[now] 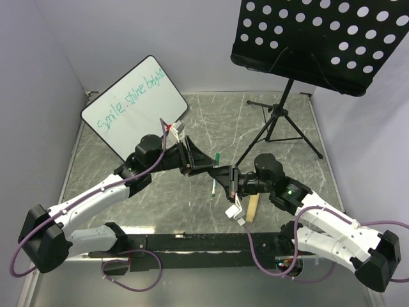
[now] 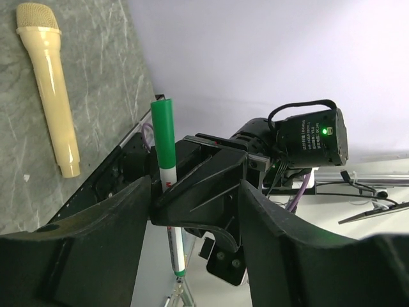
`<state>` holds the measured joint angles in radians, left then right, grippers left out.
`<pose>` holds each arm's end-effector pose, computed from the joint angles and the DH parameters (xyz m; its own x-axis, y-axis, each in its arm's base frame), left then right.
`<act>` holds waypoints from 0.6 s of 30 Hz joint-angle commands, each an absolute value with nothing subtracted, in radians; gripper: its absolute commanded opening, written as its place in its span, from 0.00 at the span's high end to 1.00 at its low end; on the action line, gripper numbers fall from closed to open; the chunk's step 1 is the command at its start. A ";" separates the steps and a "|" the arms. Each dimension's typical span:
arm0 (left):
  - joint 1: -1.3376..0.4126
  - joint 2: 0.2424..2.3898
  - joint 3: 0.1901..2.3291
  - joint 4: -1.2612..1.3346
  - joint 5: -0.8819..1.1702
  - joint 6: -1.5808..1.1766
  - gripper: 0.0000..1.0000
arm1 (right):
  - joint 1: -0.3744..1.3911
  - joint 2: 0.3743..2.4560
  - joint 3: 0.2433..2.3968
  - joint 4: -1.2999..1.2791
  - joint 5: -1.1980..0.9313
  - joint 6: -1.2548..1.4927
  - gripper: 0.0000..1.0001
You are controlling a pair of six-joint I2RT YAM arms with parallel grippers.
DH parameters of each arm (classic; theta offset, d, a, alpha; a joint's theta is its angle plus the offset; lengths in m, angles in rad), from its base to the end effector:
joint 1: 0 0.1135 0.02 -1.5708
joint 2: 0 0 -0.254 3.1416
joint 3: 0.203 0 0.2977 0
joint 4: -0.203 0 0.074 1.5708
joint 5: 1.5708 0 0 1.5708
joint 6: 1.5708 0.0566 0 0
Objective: Write a sentence on the whiteboard
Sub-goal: Insert the pen cap into the whiteboard marker.
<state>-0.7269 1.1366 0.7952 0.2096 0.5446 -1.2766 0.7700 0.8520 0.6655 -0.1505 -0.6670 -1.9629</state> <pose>0.2266 -0.2408 0.2868 -0.9398 -0.2597 -0.2223 0.1821 0.1699 -0.9685 0.1639 0.2077 0.2704 0.9835 -0.0577 0.1716 0.1498 -0.2729 -0.9503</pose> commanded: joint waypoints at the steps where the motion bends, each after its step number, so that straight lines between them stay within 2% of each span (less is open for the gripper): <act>1: -0.744 1.118 0.824 0.083 0.629 -1.246 0.38 | 0.736 0.828 0.641 -0.054 -0.595 -2.017 1.00; 8: -0.733 1.000 0.879 -0.222 0.323 -1.085 0.35 | 0.738 0.793 0.555 -0.014 -0.618 -2.111 1.00; 11: -0.723 0.948 0.839 -0.198 0.296 -1.086 0.30 | 0.745 0.762 0.517 -0.018 -0.630 -2.167 1.00; 18: -0.701 0.911 0.768 -0.103 0.362 -1.102 0.27 | 0.790 0.683 0.462 -0.083 -0.669 -2.226 1.00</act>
